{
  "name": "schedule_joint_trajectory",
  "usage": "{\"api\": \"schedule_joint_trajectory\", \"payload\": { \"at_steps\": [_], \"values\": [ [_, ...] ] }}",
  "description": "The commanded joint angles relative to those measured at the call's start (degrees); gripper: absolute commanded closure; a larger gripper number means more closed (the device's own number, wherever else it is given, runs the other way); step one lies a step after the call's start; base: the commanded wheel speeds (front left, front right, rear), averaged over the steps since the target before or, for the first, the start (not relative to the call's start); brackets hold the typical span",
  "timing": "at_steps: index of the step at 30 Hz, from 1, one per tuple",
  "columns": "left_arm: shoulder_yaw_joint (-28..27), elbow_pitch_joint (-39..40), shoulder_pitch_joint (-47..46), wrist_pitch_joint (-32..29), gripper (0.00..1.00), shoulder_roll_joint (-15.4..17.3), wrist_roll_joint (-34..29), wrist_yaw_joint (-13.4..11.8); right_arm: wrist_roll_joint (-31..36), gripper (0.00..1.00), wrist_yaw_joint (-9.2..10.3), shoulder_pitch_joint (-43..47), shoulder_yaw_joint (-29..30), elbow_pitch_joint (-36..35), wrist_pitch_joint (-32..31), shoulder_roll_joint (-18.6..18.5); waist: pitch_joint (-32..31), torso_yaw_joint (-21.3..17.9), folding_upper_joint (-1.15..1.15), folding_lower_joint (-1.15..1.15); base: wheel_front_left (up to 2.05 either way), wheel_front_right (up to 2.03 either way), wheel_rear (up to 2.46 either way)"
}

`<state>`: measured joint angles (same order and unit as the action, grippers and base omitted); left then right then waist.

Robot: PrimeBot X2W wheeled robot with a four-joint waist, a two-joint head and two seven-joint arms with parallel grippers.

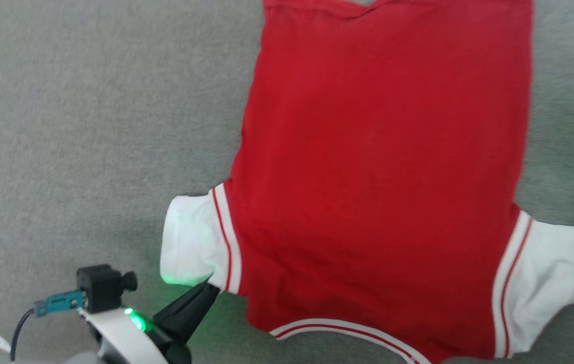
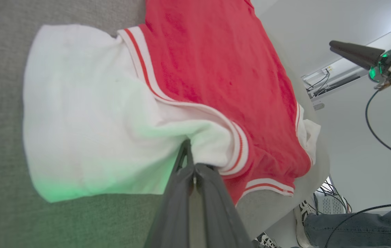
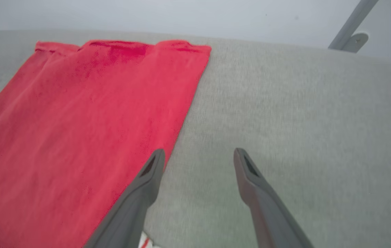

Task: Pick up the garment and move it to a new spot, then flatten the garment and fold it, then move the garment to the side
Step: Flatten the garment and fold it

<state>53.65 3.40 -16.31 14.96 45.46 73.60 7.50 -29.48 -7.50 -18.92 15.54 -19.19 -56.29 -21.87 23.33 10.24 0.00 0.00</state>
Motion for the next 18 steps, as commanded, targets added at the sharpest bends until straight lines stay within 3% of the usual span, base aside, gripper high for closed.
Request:
{"api": "schedule_joint_trajectory", "payload": {
  "at_steps": [1,9,18],
  "values": [
    [0.6,0.5,-2.2,0.1,1.00,-0.6,-1.0,-0.1,2.1,0.00,0.03,-6.3,-2.0,5.0,-0.6,-0.7,3.0,2.8,0.00,0.00,0.00,0.00,0.00],
    [3.5,0.5,-7.8,0.2,1.00,-2.5,-1.1,-0.1,11.4,0.00,0.03,-29.7,-9.4,27.4,-4.2,-2.9,8.4,7.0,0.00,0.00,0.00,0.00,0.00],
    [3.2,1.5,-9.8,0.3,1.00,-4.0,-2.1,-0.1,19.6,0.00,0.04,-42.1,-9.8,42.4,-9.1,-3.1,12.4,8.7,0.00,0.00,0.00,0.00,0.00]
  ]
}}
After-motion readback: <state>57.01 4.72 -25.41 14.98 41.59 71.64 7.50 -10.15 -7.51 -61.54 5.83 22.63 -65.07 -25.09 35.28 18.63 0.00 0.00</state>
